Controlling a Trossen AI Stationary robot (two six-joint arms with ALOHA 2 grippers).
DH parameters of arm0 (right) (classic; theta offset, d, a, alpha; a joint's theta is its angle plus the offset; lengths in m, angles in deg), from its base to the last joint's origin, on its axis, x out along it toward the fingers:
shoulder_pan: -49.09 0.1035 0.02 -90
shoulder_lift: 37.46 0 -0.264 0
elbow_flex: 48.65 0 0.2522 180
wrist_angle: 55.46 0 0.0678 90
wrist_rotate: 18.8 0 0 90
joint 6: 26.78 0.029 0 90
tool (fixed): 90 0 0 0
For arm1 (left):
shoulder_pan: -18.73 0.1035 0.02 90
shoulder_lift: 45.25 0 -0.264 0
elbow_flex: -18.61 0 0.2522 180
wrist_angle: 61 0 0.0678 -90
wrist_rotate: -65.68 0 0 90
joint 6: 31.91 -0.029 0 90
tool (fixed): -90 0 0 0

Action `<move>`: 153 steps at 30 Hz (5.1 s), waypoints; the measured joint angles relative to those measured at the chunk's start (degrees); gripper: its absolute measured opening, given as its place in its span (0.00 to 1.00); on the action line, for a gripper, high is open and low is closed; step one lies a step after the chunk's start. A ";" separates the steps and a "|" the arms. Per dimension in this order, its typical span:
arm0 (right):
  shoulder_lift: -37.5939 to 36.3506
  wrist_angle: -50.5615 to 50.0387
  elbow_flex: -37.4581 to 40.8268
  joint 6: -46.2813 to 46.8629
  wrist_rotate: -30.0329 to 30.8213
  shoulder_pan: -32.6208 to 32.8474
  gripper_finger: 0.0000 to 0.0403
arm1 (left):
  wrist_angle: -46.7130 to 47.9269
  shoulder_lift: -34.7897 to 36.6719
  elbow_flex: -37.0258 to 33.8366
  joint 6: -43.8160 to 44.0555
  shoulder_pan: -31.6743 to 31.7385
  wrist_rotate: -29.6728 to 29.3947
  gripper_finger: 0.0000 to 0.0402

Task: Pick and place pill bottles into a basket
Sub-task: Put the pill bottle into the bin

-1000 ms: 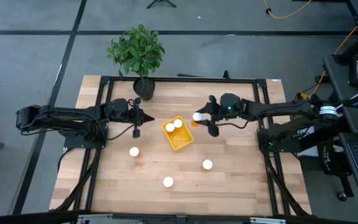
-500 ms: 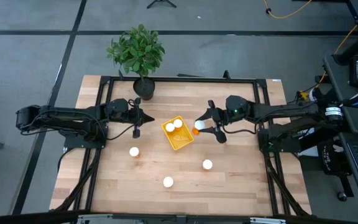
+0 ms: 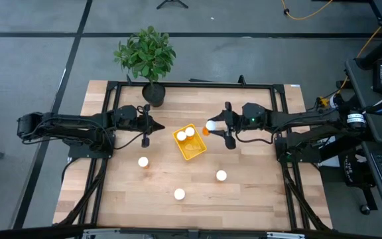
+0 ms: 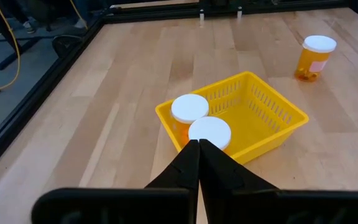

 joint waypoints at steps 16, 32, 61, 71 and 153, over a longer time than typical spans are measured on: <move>0.02 4.14 0.00 0.00 -7.24 -0.04 0.56 | 0.00 0.00 0.00 0.22 0.00 0.00 0.01; 0.02 5.20 0.00 1.05 -6.28 0.73 0.56 | 0.02 0.02 0.00 0.83 0.00 0.04 0.01; 13.25 8.95 -2.07 4.73 7.14 8.07 0.56 | 0.02 0.01 -0.02 2.06 0.02 0.02 0.01; 22.90 1.34 -9.68 2.97 11.50 8.07 0.56 | 1.61 0.00 -0.02 2.08 0.02 0.01 0.01; 32.46 1.96 -10.12 -1.53 14.18 5.73 0.56 | 2.71 0.00 -0.02 2.58 0.00 -0.20 0.01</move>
